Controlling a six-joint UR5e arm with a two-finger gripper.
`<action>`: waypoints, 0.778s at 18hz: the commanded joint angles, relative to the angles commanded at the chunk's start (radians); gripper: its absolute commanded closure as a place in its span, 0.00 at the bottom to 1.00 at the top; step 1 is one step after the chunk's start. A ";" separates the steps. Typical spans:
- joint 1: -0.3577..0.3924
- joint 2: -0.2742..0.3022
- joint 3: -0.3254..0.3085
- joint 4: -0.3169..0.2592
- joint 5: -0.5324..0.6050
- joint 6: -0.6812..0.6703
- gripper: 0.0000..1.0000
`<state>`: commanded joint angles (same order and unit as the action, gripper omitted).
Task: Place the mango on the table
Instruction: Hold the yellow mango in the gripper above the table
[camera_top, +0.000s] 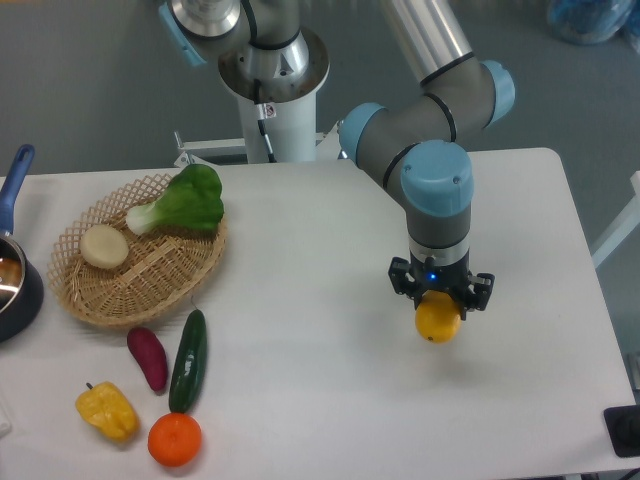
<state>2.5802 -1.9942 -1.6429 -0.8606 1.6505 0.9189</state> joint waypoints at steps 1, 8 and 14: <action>0.000 0.000 -0.002 0.000 0.000 0.000 0.73; -0.002 -0.009 0.003 0.000 0.000 -0.002 0.72; -0.003 -0.031 0.005 0.002 0.003 -0.014 0.70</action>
<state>2.5771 -2.0248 -1.6383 -0.8590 1.6536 0.9050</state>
